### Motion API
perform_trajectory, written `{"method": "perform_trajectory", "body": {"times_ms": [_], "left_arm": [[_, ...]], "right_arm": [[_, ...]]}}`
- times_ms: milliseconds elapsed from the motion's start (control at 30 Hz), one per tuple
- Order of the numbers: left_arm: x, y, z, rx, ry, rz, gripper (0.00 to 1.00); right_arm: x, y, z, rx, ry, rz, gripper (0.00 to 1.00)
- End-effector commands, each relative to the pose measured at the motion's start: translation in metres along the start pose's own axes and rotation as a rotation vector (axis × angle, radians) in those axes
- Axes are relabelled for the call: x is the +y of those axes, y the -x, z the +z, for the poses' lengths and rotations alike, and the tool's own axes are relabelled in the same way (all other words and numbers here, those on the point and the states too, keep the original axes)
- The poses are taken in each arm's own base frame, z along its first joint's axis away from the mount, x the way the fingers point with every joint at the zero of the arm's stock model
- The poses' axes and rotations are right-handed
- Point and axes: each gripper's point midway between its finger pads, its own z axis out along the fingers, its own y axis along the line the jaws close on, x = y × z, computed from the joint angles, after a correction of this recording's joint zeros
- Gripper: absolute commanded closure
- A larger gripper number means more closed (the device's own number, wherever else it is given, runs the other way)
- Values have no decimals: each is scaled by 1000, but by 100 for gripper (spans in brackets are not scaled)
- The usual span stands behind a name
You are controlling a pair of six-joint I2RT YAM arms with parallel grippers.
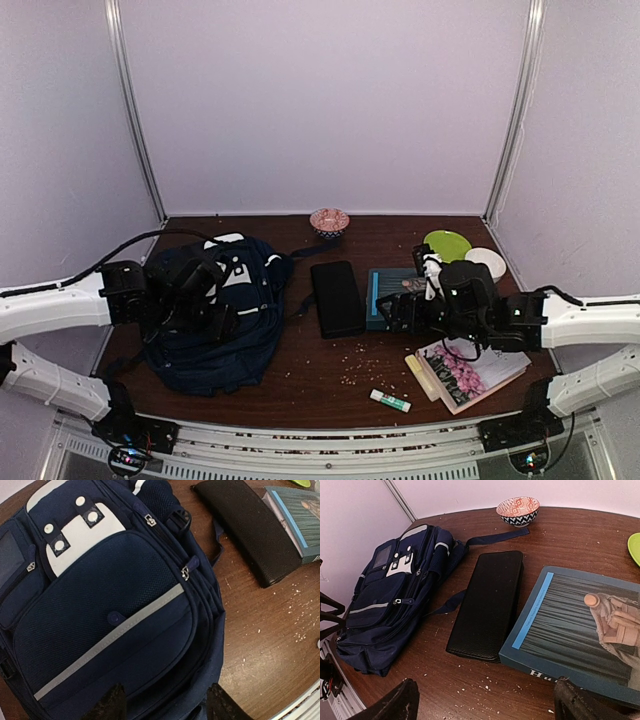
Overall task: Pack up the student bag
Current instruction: Adjust the student bag at the center of the board.
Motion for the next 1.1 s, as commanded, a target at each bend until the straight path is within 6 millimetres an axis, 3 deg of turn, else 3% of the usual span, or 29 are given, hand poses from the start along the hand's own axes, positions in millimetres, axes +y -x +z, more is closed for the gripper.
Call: {"method": "perform_trajectory", "body": {"times_ms": [0, 167, 400, 533, 733, 867, 933, 1067], "left_arm": [[-7, -15, 15, 66, 30, 34, 6], [-4, -18, 37, 82, 117, 53, 7], [-9, 7, 36, 19, 127, 67, 10], [-27, -3, 38, 73, 35, 117, 12], [-53, -10, 20, 86, -166, 154, 9], [-41, -29, 33, 166, -96, 195, 13], [-37, -37, 40, 196, -72, 207, 22], [-31, -42, 48, 211, -25, 194, 27]], "right_arm": [[1, -5, 4, -2, 4, 18, 6], [3, -10, 10, 1, 19, 46, 6], [20, -10, 15, 16, 58, 43, 7], [25, -10, 17, 22, 69, 43, 7], [30, -12, 22, 28, 81, 51, 7], [33, -14, 26, 33, 84, 60, 7], [36, -15, 26, 35, 89, 66, 7], [38, -18, 24, 37, 85, 63, 7]]}}
